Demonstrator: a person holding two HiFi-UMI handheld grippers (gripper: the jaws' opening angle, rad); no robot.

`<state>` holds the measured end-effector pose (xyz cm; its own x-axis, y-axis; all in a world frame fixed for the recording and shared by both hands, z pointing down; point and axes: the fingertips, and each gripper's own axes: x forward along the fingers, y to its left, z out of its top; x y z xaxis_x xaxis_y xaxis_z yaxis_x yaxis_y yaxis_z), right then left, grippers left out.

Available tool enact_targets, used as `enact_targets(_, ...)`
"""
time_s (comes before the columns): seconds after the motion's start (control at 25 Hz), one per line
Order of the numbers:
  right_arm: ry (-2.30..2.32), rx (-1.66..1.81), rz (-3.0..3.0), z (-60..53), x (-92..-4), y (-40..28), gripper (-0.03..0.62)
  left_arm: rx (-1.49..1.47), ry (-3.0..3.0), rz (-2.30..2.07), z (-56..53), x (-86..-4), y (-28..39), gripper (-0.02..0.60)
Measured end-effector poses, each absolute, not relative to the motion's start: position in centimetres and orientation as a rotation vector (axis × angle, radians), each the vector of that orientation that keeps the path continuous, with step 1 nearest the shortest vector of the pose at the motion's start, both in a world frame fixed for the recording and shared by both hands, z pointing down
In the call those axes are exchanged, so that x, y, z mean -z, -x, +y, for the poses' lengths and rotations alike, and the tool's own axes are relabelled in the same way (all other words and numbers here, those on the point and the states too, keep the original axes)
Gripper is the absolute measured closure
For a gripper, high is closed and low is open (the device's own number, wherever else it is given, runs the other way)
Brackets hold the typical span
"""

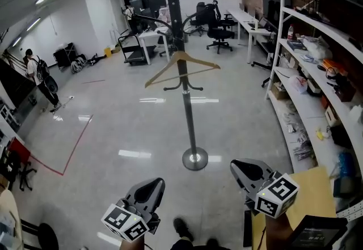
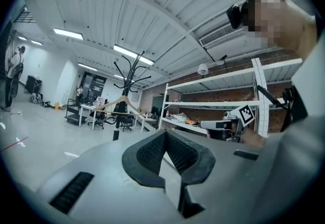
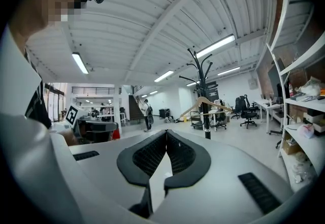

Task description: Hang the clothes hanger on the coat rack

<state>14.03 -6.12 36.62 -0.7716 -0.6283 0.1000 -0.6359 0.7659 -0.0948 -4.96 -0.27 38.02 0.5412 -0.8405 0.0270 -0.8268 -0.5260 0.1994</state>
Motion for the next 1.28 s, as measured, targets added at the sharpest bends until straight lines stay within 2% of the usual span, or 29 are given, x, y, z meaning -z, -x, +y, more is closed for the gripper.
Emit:
enact_targets(0.28, -1.024, -0.224, -2.934, -1.0, -36.1, -14.9, 0.586, 0.103, -2.621, -1.446, 5.7, -36.0, 3.9, 0.581)
enact_targets(0.88, -1.049, -0.222, -2.877, 16.9, -37.1, -5.0, 0.586, 0.106, -2.653, -1.356, 23.2, -38.7, 11.5, 0.581)
enact_targets(1.04, -1.086, -0.202, -2.863, 20.5, -36.4, -5.2, 0.586, 0.157, -2.661, -1.298, 25.9, -38.5, 11.4, 0.581)
enact_targets(1.28, -1.106, -0.169, -2.9, 24.2, -35.2, -8.6, 0.586, 0.126, -2.696, -1.297, 29.3, -37.5, 7.8, 0.581)
